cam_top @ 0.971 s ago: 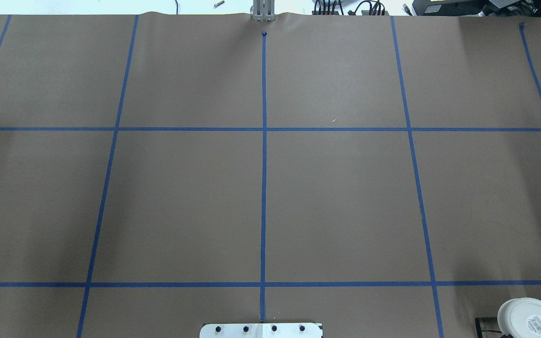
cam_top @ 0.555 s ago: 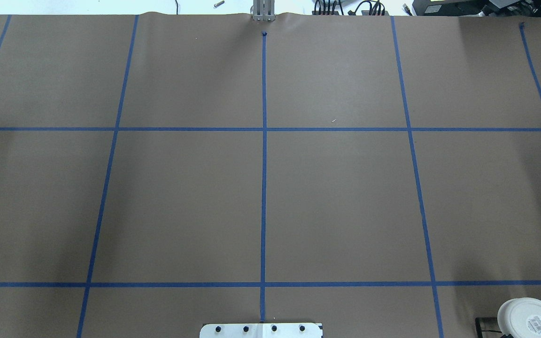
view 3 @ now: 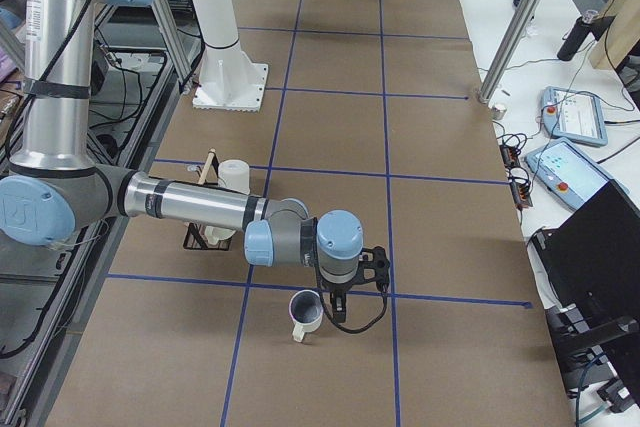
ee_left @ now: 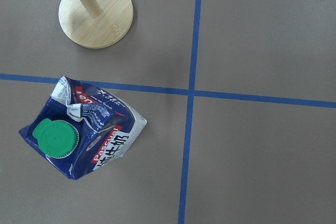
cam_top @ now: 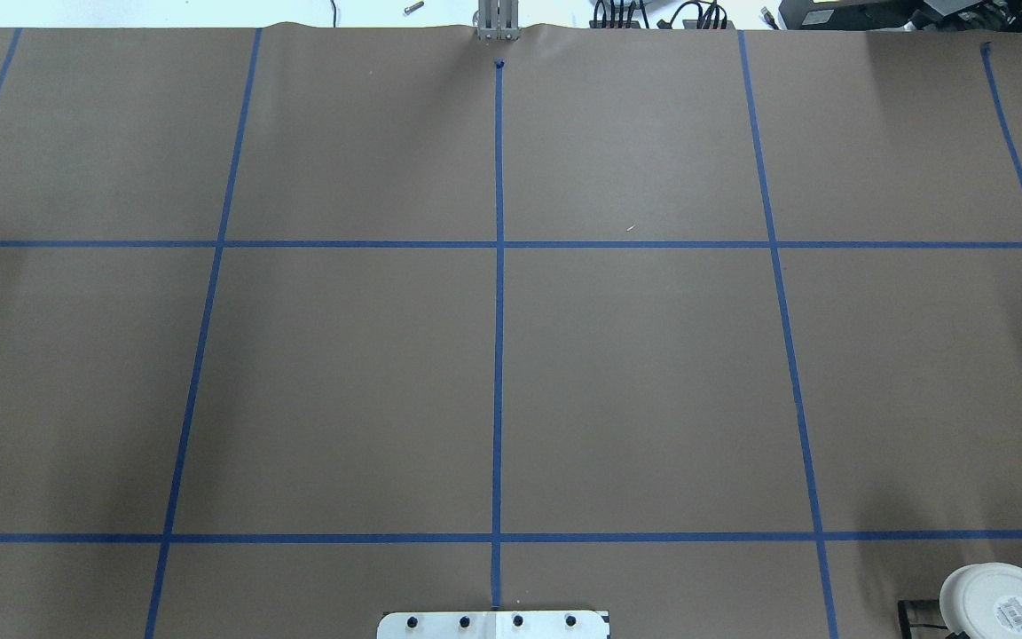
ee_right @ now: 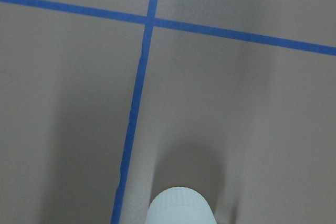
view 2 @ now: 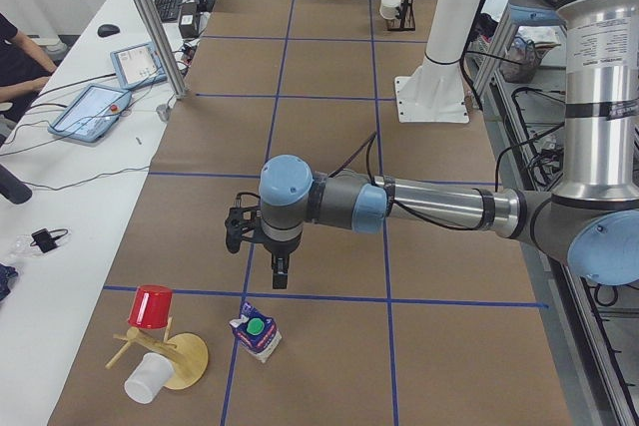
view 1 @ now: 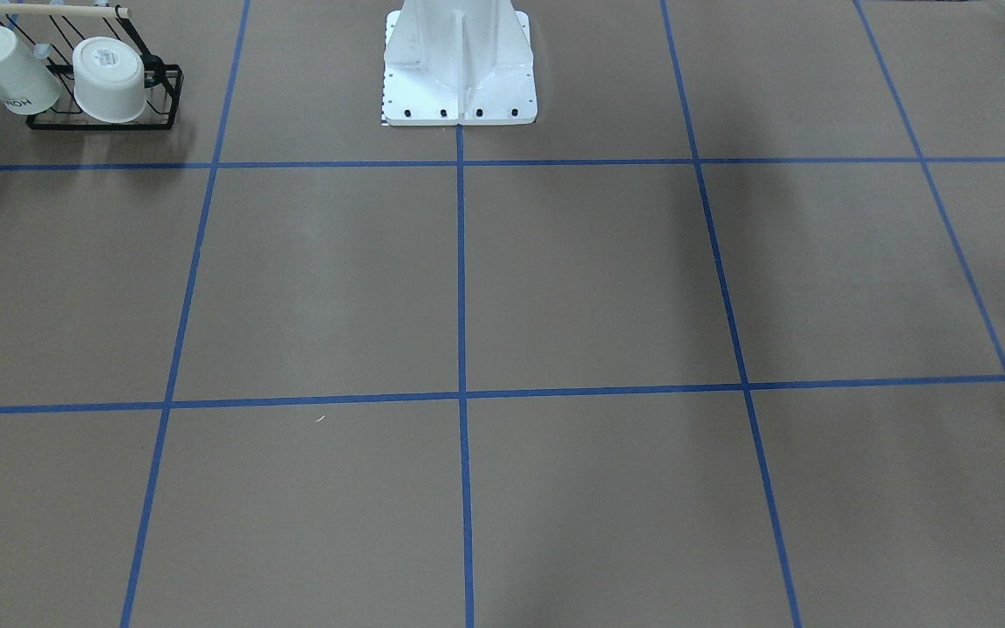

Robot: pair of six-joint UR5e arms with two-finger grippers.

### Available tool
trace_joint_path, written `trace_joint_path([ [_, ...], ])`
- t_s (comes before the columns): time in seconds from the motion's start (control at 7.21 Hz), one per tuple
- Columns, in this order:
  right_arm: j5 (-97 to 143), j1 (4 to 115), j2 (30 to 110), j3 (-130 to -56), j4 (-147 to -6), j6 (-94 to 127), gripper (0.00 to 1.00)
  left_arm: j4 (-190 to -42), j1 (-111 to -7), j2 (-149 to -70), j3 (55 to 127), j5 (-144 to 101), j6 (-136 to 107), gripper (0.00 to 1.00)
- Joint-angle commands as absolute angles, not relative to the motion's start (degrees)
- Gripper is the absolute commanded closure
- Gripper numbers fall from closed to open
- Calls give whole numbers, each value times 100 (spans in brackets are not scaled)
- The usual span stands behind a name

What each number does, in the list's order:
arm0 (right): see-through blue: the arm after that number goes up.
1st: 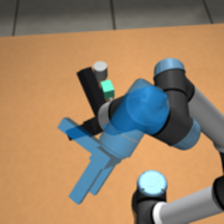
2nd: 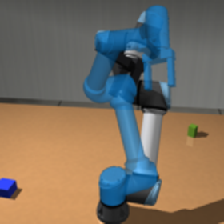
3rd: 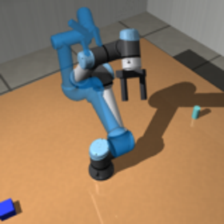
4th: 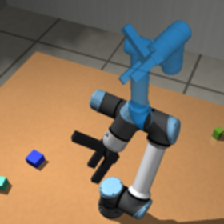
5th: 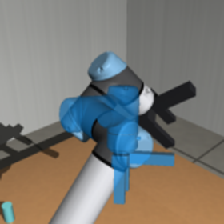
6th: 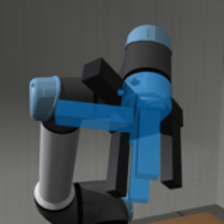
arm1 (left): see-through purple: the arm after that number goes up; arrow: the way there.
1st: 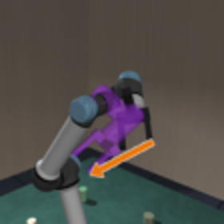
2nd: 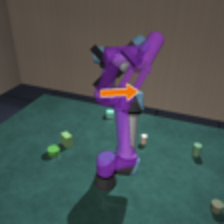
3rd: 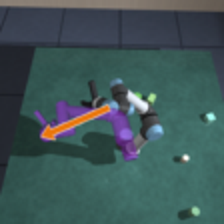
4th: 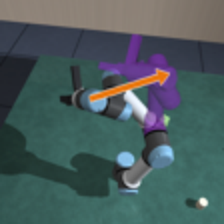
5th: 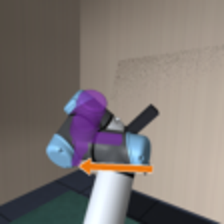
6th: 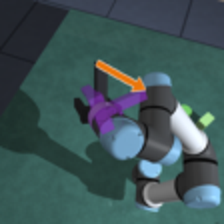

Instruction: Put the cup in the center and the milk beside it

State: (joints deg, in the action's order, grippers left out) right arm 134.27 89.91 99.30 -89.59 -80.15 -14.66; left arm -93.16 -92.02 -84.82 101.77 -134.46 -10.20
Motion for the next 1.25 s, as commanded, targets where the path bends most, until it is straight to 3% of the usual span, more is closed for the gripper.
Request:
trace_joint_path([
  [0.0, 13377, 8991, 9923, -8816, -8016, -2039, 0, -9316, -9202, -8481, 10178, -13447, -1020, 2],
  [0.28, 13359, 8921, 9731, -8326, -8007, -2381, 0, -9316, -9202, -8481, 10178, -13447, -1028, 2],
  [0.97, 13430, 8702, 9721, -8051, -7989, -2391, 0, -9316, -9202, -8490, 10178, -13447, -1028, 2],
  [1.11, 13447, 8692, 9729, -7999, -7989, -2486, 37, -9316, -9202, -8490, 10178, -13456, -1028, 2],
])
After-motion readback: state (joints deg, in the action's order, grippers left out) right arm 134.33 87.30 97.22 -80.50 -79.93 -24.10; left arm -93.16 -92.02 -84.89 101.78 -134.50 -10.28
